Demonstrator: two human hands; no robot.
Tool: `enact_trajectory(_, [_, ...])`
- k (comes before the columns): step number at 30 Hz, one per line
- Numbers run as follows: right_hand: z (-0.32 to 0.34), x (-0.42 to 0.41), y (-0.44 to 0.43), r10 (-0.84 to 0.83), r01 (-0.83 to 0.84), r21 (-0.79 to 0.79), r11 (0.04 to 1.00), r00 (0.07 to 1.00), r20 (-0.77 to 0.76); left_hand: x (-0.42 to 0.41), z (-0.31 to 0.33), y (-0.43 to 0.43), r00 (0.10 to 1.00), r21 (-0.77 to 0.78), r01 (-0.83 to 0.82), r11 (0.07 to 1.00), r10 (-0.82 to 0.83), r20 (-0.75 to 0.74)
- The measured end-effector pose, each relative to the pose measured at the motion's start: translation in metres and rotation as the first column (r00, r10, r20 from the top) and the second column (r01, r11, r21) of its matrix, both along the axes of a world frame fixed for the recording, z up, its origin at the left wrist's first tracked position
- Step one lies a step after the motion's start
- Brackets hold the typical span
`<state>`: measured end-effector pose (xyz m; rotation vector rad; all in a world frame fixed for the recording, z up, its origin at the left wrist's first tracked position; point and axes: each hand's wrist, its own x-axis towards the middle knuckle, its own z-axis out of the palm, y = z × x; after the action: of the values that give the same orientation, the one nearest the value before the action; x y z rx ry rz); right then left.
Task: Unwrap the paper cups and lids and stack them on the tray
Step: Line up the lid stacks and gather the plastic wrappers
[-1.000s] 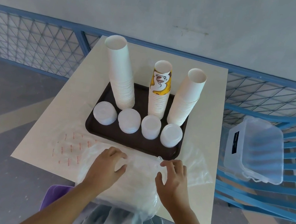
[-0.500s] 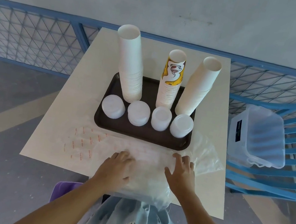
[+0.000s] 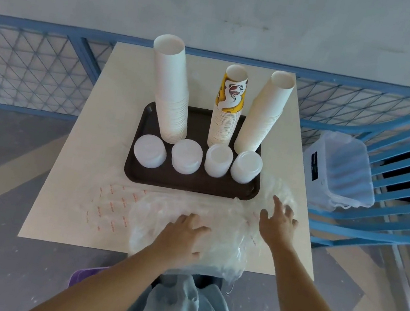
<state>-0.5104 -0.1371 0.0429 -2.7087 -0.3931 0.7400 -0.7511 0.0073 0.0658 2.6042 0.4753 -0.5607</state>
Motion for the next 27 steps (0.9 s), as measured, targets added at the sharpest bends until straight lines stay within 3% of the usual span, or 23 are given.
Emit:
enact_trajectory(2, [-0.002, 0.005, 0.000, 0.098, -0.097, -0.049, 0.994, 0.995, 0.007, 0.002, -0.004, -0.002, 0.999, 0.051, 0.036, 0.998, -0.034, -0.029])
enact_trajectory(7, [0.006, 0.007, 0.008, 0.063, -0.059, 0.058, 0.997, 0.995, -0.074, 0.002, -0.011, -0.006, 1.000, 0.093, 0.026, 0.995, -0.026, 0.002])
enact_trajectory(9, [0.009, 0.006, 0.012, -0.048, 0.062, 0.177, 0.982, 0.995, -0.084, 0.002, -0.011, -0.006, 1.000, 0.094, 0.028, 0.995, -0.029, 0.009])
enact_trajectory(12, [0.015, 0.006, 0.009, -0.309, 0.342, 0.381, 0.859, 0.940, -0.146, 0.002, -0.011, -0.004, 0.999, 0.088, 0.031, 0.996, -0.032, 0.007])
enact_trajectory(15, [0.024, 0.009, 0.004, -0.528, 0.587, 0.428, 0.687, 0.808, -0.261, 0.003, -0.010, -0.004, 0.999, 0.079, 0.042, 0.996, -0.041, -0.005])
enact_trajectory(17, [0.028, 0.012, 0.004, -0.584, 0.694, 0.395, 0.602, 0.720, -0.374, 0.004, -0.008, -0.003, 0.999, 0.078, 0.043, 0.996, -0.043, -0.001])
enact_trajectory(19, [0.029, 0.015, 0.006, -0.577, 0.731, 0.305, 0.610, 0.674, -0.461, 0.005, -0.005, -0.003, 0.999, 0.102, 0.043, 0.994, -0.046, 0.018])
enact_trajectory(22, [0.027, 0.018, 0.007, -0.486, 0.664, 0.257, 0.703, 0.711, -0.507, 0.004, -0.002, -0.003, 0.998, 0.148, 0.039, 0.988, -0.045, 0.034])
enact_trajectory(27, [0.017, 0.018, 0.007, -0.359, 0.456, 0.300, 0.838, 0.875, -0.326, 0.001, -0.003, -0.001, 0.999, 0.153, 0.034, 0.988, -0.037, 0.016])
